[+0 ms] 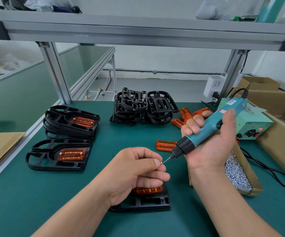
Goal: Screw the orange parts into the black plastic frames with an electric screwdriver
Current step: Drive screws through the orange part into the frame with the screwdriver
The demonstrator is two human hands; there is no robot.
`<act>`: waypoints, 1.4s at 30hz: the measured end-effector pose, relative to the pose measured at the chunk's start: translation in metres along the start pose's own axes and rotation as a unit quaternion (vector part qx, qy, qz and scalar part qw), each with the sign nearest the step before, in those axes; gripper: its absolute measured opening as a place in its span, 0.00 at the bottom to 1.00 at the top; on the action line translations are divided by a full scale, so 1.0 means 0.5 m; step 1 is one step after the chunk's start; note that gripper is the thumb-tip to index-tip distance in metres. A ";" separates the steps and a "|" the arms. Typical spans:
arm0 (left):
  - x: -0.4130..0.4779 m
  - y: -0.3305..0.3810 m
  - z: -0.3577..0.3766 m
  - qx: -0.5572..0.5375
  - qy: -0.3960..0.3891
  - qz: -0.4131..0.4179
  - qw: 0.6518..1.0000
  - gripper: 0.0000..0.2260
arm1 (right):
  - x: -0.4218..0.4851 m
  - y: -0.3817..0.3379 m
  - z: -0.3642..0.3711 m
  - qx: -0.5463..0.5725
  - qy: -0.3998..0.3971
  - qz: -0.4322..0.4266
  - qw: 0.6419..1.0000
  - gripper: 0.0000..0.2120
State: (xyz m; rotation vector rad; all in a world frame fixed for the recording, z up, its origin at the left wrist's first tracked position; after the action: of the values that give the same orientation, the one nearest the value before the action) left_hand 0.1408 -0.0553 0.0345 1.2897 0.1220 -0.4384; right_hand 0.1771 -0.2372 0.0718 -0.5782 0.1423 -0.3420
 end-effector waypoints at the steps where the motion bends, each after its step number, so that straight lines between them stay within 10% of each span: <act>1: 0.000 0.000 0.001 -0.002 0.001 0.000 1.000 0.04 | 0.000 0.001 0.000 0.001 -0.001 0.000 1.000 0.21; 37: 0.003 0.026 -0.029 0.187 0.007 0.124 0.974 0.10 | 0.023 0.051 -0.021 0.020 -0.057 0.000 0.998 0.22; 42: 0.013 0.061 -0.095 0.353 0.112 0.214 0.904 0.04 | 0.013 0.071 -0.016 -0.003 -0.067 0.009 0.998 0.21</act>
State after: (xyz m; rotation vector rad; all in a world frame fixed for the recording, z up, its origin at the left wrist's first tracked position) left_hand 0.1657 -0.0056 0.0463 2.0234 -0.1459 0.0717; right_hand 0.1909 -0.2158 0.0451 -0.6031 0.0192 -0.2854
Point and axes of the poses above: each hand's wrist, its own x-axis towards the middle knuckle, its own z-axis out of the palm, y = z × x, the point moved 2 cm from there along x, towards the middle knuckle, and after that the axes turned 9 degrees about y, right-handed, at the moved point
